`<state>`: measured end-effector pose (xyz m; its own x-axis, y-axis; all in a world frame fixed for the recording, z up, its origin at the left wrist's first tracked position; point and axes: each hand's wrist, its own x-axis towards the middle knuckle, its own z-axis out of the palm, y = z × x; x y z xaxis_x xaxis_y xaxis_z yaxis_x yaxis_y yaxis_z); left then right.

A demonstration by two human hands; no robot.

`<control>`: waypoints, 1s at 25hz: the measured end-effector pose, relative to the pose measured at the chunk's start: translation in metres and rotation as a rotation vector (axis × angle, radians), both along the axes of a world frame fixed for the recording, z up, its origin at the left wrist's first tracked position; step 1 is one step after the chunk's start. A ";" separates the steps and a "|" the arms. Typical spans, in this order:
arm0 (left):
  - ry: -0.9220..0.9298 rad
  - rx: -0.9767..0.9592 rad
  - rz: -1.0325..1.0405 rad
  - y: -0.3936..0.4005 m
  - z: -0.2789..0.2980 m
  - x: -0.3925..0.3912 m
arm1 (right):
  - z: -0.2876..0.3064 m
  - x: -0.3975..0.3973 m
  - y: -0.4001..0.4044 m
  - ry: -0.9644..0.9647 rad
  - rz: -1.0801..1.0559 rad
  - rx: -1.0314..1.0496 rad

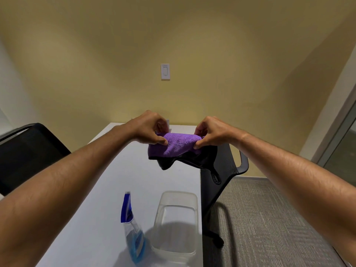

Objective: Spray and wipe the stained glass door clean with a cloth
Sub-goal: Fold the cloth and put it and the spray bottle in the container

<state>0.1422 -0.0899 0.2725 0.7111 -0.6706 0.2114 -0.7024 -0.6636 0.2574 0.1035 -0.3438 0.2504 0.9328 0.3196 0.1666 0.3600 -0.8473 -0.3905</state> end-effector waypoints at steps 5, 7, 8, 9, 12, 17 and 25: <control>-0.047 0.074 -0.004 -0.003 -0.006 -0.001 | -0.004 -0.001 0.004 0.032 0.017 0.037; -0.058 0.063 0.012 -0.002 -0.006 -0.001 | -0.006 -0.001 0.005 0.048 0.027 0.039; -0.060 0.049 0.016 -0.001 -0.004 0.000 | -0.009 -0.001 0.006 0.059 0.027 0.042; -0.059 0.035 0.017 0.000 -0.003 0.001 | -0.011 -0.001 0.006 0.072 0.023 0.049; -0.061 0.028 0.015 0.003 0.001 0.001 | -0.021 -0.001 0.006 0.121 0.012 0.061; -0.065 0.036 0.036 0.009 -0.004 0.004 | -0.026 -0.004 0.002 0.178 0.031 0.052; -0.044 -0.035 0.037 0.016 0.002 0.010 | -0.034 -0.017 0.011 0.256 -0.002 0.100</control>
